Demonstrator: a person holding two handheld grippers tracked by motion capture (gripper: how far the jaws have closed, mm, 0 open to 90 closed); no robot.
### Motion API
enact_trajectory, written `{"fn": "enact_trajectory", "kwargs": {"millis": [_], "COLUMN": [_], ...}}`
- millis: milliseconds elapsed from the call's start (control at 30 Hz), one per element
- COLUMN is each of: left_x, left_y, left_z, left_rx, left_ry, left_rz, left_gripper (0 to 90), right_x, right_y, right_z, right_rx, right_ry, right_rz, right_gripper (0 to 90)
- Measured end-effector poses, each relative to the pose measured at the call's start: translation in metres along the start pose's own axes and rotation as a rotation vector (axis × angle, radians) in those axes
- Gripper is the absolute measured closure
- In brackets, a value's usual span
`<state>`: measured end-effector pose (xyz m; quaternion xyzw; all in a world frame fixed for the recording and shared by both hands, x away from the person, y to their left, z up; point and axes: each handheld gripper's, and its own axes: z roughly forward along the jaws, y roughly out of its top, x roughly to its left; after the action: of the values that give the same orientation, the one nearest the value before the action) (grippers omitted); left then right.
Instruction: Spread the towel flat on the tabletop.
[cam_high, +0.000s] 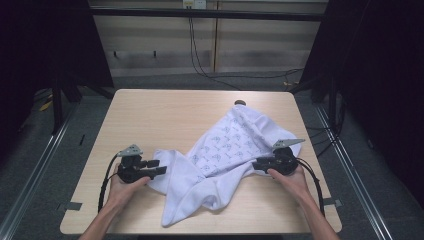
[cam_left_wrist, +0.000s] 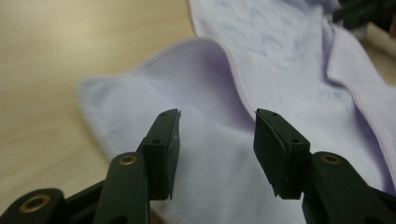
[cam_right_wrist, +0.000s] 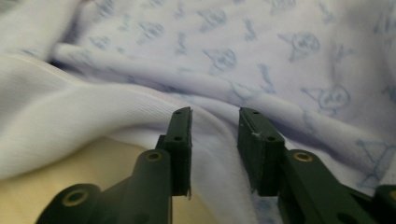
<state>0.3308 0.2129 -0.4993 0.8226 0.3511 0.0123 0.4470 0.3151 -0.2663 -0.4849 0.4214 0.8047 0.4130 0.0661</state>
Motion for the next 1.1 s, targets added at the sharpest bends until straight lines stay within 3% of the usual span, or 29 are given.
{"fn": "enact_trajectory", "kwargs": {"millis": [67, 133, 200, 333, 467, 633, 700, 767, 833, 933, 1000, 1100], "left_x": [-0.004, -0.007, -0.012, -0.023, -0.025, -0.02, -0.02, -0.02, -0.021, -0.02, -0.021, -0.022], "left_y": [-0.004, -0.005, -0.007, -0.011, -0.016, -0.017, -0.017, -0.016, -0.016, -0.016, -0.016, -0.016], "left_z": [0.006, 0.005, 0.004, -0.001, -0.005, -0.006, -0.005, -0.005, -0.005, -0.005, -0.005, -0.004], "left_rx": [0.058, 0.074, 0.084, 0.116, 0.107, 0.098, 0.093, 0.092, 0.091, 0.095, 0.096, 0.094], "left_ry": [0.0, 0.008, 0.011, -0.012, -0.031, -0.037, -0.033, -0.029, -0.012, -0.011, -0.008, 0.005], "left_rz": [0.037, 0.053, 0.062, 0.067, 0.055, 0.035, 0.031, 0.035, 0.038, 0.05, 0.052, 0.064], "left_gripper": [63.2, 75.8, 83.5, 84.3, 81.1, 80.6, 79.6, 77.6, 77.8, 79.9, 80.4, 80.5], "right_x": [0.011, 0.022, 0.044, 0.084, 0.124, 0.16, 0.165, 0.165, 0.163, 0.155, 0.142, 0.116], "right_y": [0.004, 0.006, 0.009, 0.016, 0.028, 0.028, 0.024, 0.02, 0.018, 0.02, 0.023, 0.024], "right_z": [-0.009, -0.012, -0.005, 0.021, 0.05, 0.078, 0.088, 0.094, 0.092, 0.081, 0.062, 0.035], "right_rx": [-0.044, -0.064, -0.05, -0.021, 0.005, 0.083, 0.121, 0.153, 0.164, 0.125, 0.07, -0.007], "right_ry": [0.01, 0.052, 0.114, 0.241, 0.358, 0.432, 0.441, 0.459, 0.436, 0.434, 0.416, 0.336], "right_rz": [-0.012, -0.032, -0.068, -0.119, -0.188, -0.282, -0.293, -0.295, -0.305, -0.278, -0.218, -0.143], "right_gripper": [61.2, 61.4, 62.7, 63.2, 57.6, 53.2, 53.5, 65.5, 82.0, 87.0, 87.1, 86.9]}}
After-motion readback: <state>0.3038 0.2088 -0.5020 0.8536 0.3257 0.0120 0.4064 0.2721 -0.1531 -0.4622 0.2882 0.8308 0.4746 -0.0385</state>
